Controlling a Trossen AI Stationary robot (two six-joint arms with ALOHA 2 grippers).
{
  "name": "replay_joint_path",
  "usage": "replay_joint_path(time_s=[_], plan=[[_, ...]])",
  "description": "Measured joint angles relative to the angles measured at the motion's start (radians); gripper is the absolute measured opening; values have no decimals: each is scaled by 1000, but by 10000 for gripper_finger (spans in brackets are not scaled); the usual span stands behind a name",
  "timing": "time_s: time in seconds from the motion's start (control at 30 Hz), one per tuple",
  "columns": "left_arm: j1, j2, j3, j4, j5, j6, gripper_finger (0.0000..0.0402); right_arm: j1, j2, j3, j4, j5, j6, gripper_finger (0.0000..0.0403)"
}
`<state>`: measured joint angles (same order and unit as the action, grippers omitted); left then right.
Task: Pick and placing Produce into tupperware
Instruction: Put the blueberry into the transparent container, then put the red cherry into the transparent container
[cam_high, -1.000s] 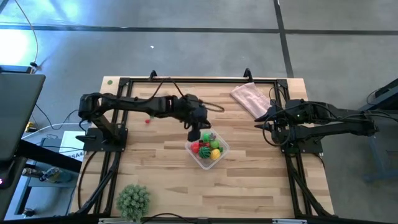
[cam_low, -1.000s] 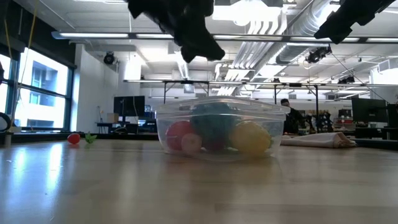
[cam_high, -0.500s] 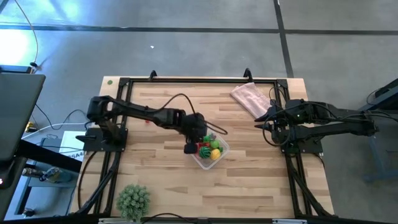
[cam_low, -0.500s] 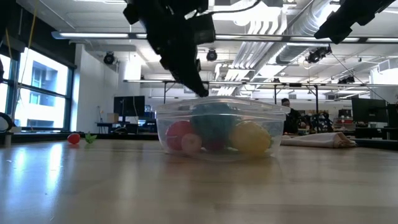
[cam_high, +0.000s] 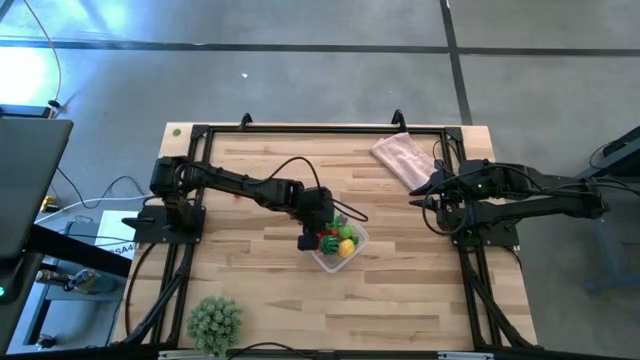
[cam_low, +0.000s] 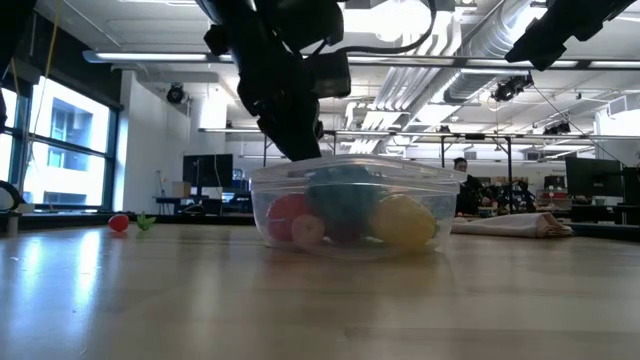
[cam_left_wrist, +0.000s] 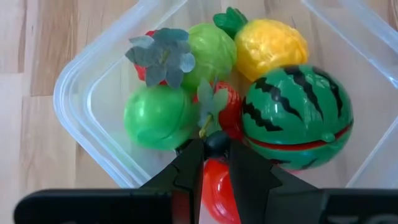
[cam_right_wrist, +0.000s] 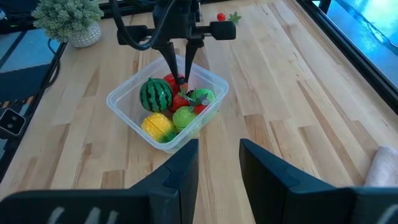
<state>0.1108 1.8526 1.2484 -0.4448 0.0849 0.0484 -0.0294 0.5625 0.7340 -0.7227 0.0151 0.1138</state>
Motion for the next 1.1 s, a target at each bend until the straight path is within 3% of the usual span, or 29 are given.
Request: replay_joint_path(time_s=[0.3,0.6,0.8,1.1], plan=[[0,0,0,1,0,-1,67,0,0,0,0,0,0,105],[0,0,1,1,-34,-31,141,0,0,0,0,0,0,105],[0,-10,62,-17,-33,-83,162,0,0,0,0,0,0,105],[1,-12,323,-375,-163,-164,144,0,0,0,0,0,0,105]])
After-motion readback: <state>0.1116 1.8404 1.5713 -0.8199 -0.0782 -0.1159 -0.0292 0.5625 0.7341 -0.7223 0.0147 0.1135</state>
